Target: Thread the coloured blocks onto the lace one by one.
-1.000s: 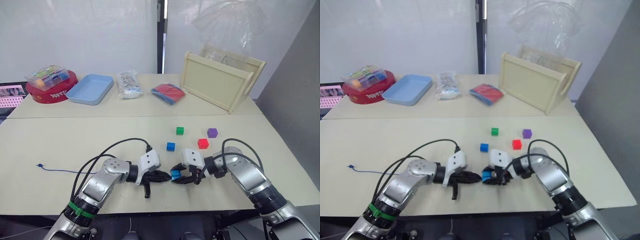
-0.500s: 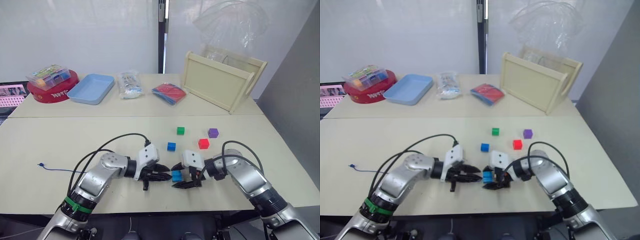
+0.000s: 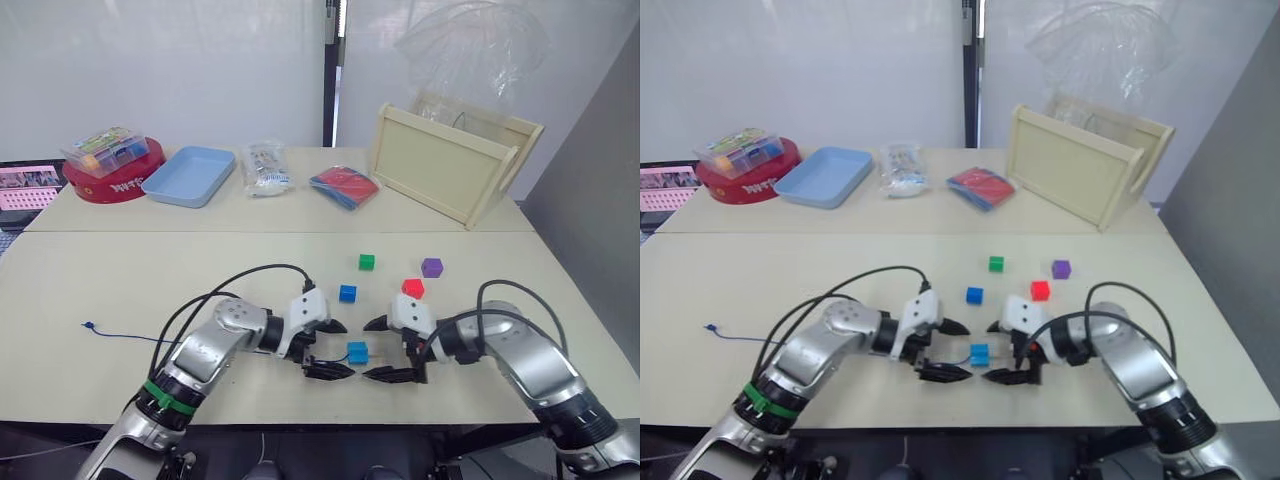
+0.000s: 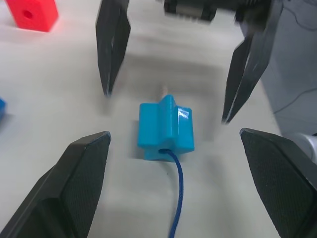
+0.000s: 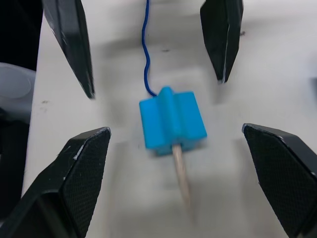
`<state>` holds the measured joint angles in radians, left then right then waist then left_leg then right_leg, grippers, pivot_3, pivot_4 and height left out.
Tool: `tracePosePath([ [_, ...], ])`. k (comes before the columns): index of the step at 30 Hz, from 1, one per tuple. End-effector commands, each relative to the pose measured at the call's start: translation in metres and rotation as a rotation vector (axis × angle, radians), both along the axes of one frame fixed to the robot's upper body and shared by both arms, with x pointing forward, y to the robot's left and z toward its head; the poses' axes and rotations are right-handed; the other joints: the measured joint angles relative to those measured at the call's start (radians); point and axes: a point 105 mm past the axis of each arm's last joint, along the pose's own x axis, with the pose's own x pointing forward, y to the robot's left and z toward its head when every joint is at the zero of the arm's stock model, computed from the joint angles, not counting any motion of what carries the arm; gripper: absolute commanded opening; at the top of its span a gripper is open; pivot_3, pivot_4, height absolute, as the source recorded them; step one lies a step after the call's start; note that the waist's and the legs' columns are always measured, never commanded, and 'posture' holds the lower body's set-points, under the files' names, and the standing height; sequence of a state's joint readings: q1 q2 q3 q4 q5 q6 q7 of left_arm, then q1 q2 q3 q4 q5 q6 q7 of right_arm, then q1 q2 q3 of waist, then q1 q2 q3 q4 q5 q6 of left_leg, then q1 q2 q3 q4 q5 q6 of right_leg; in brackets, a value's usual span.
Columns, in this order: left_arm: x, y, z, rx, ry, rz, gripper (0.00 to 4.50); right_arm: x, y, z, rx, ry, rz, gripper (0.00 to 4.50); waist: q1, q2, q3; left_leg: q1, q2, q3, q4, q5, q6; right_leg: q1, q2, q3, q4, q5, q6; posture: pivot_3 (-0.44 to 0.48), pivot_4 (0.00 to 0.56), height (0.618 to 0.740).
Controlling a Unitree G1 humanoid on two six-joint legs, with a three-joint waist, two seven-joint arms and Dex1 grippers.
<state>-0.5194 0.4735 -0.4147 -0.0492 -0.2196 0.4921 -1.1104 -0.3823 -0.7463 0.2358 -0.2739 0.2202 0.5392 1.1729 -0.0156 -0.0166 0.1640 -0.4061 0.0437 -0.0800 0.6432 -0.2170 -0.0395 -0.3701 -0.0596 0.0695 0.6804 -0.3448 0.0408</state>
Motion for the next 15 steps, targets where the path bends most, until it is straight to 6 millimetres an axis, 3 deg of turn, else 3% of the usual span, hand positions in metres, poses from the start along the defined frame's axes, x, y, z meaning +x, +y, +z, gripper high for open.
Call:
tracePosePath([
  [1, 0.003, -0.006, -0.001, 0.009, -0.051, -0.006, 4.41, -0.004, -0.006, 0.012, 0.016, -0.038, -0.02, 4.5, -0.004, 0.0, 0.0, 0.0, 0.0, 0.0, 0.0, 0.0, 0.0, 0.0, 0.0, 0.0, 0.0, 0.0, 0.0, 0.0, 0.15, 0.74],
  [8, 0.009, -0.012, -0.007, 0.017, -0.067, 0.009, 4.41, -0.004, -0.009, 0.009, 0.011, -0.042, -0.052, 4.5, 0.0, 0.0, 0.0, 0.001, 0.0, 0.0, 0.0, 0.0, 0.0, 0.0, 0.0, 0.0, 0.001, 0.0, 0.0, 0.0, 0.15, 0.74],
  [12, 0.0, -0.02, -0.011, 0.016, -0.041, -0.041, 4.41, -0.001, -0.011, 0.004, 0.009, -0.042, -0.077, 4.5, 0.001, 0.0, 0.0, 0.0, 0.0, 0.0, 0.0, 0.0, 0.0, 0.0, 0.0, 0.0, 0.001, 0.0, 0.0, 0.0, 0.15, 0.74],
  [13, 0.0, -0.02, -0.012, 0.019, -0.041, -0.039, 3.88, -0.001, -0.011, 0.004, 0.01, -0.043, -0.078, 4.5, 0.001, 0.0, 0.0, 0.0, 0.0, 0.0, 0.0, 0.0, 0.0, 0.0, 0.0, 0.0, 0.0, 0.0, 0.0, 0.0, 0.15, 0.74],
  [15, 0.001, -0.02, -0.012, 0.02, -0.043, -0.037, 3.35, -0.002, -0.01, 0.003, 0.012, -0.042, -0.076, 4.5, 0.001, 0.0, 0.0, 0.001, 0.0, 0.0, 0.0, 0.0, 0.0, 0.001, 0.0, 0.0, 0.0, 0.0, 0.0, 0.0, 0.15, 0.74],
])
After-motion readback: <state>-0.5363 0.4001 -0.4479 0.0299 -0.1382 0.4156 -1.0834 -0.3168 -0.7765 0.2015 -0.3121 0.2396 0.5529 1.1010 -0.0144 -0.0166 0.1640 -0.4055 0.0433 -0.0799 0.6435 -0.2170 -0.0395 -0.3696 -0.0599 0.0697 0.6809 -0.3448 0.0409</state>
